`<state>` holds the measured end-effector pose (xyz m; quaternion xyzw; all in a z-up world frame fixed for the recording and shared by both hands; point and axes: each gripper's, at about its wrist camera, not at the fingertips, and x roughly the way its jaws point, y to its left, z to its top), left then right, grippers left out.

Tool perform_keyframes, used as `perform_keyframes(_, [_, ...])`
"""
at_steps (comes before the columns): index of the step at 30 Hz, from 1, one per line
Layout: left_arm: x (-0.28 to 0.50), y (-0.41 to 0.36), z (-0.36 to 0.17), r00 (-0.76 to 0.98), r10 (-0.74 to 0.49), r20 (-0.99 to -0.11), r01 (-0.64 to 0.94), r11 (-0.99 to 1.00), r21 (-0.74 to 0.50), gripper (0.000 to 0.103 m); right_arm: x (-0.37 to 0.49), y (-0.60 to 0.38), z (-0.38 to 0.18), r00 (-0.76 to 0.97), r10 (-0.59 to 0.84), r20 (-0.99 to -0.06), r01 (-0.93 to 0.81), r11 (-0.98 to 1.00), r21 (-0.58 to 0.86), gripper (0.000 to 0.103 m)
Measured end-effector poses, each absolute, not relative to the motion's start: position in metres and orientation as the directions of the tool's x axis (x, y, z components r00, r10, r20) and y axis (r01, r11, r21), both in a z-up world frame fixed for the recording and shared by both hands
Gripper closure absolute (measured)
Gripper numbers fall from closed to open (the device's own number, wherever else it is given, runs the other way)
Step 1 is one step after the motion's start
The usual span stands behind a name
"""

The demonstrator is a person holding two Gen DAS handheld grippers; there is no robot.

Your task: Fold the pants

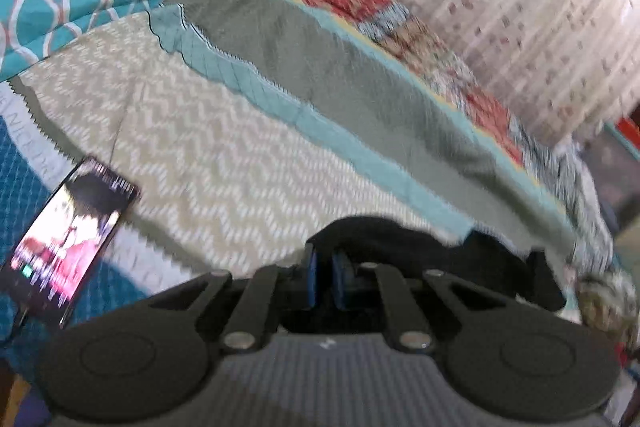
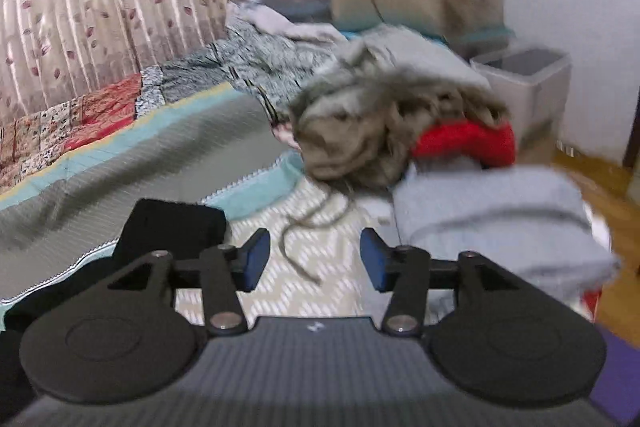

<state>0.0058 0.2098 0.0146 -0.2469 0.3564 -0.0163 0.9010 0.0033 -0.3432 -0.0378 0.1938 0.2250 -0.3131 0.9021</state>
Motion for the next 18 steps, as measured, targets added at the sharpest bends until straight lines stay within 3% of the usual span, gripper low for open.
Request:
perform_keyframes(9, [-0.013,0.213,0.009,0.736,-0.244,-0.631,-0.135,0.861,-0.49,0.095,-0.034,-0.287,-0.071,0.775,-0.284,-0.564,0.501,0.82,0.276,0.05])
perform_keyframes(12, [-0.011,0.212,0.014,0.744,-0.249,-0.62,-0.119,0.864,-0.489,0.095,-0.047,-0.266,-0.084,0.781,-0.261,-0.568,0.459,0.856,0.237,0.038])
perform_keyframes(18, [0.0,0.212,0.027,0.76,-0.247,-0.601,-0.109,0.863,-0.493,0.095,-0.037,-0.223,-0.108,0.762,-0.261,-0.592,0.288,0.956,-0.052,0.029])
